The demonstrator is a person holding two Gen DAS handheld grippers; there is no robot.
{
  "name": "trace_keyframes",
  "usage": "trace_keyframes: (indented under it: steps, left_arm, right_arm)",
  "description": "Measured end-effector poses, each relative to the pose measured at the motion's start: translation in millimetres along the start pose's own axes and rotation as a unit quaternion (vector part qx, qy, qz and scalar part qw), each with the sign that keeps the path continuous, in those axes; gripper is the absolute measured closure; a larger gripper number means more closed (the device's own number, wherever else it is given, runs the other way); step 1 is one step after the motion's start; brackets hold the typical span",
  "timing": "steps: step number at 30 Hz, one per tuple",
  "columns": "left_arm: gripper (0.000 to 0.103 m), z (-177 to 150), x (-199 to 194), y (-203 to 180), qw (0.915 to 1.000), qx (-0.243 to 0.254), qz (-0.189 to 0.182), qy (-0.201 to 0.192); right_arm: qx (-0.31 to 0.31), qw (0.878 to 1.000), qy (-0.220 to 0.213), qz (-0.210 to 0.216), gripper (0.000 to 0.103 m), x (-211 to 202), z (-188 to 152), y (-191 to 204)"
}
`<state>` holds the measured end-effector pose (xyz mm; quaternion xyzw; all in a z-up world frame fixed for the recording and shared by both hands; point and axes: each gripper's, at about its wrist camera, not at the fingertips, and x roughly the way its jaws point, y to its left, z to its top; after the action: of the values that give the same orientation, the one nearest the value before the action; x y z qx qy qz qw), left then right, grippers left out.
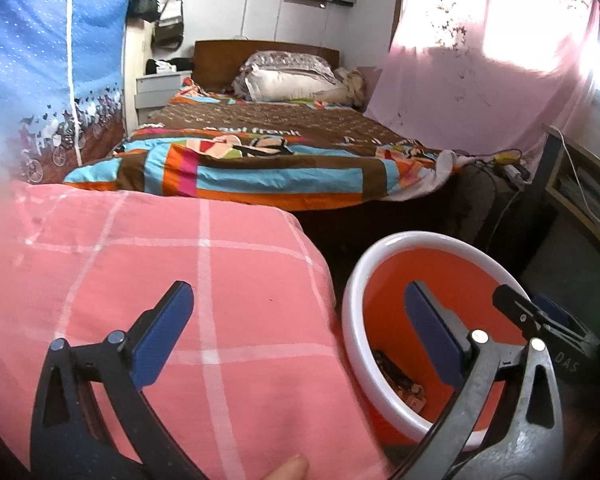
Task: Collect trash
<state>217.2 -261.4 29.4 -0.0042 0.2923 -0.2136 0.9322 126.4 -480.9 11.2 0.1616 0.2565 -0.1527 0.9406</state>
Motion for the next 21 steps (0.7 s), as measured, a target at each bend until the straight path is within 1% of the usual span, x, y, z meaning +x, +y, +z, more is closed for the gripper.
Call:
trace_keyframes:
  steps: [11, 16, 21]
  left_arm:
    - [0.000, 1, -27, 20, 0.9989, 0.002, 0.031, -0.034]
    - [0.000, -2, -44, 33, 0.9978, -0.001, 0.043, -0.052]
    - [0.000, -5, -66, 50, 0.9960, -0.009, 0.053, -0.071]
  right_arm:
    - [-0.014, 1.000, -0.023, 0.000, 0.000, -11, 2, 12]
    - [-0.026, 0.999, -0.042, 0.007, 0.000, -24, 5, 25]
    - [-0.046, 0.997, -0.067, 0.013, 0.000, -43, 5, 48]
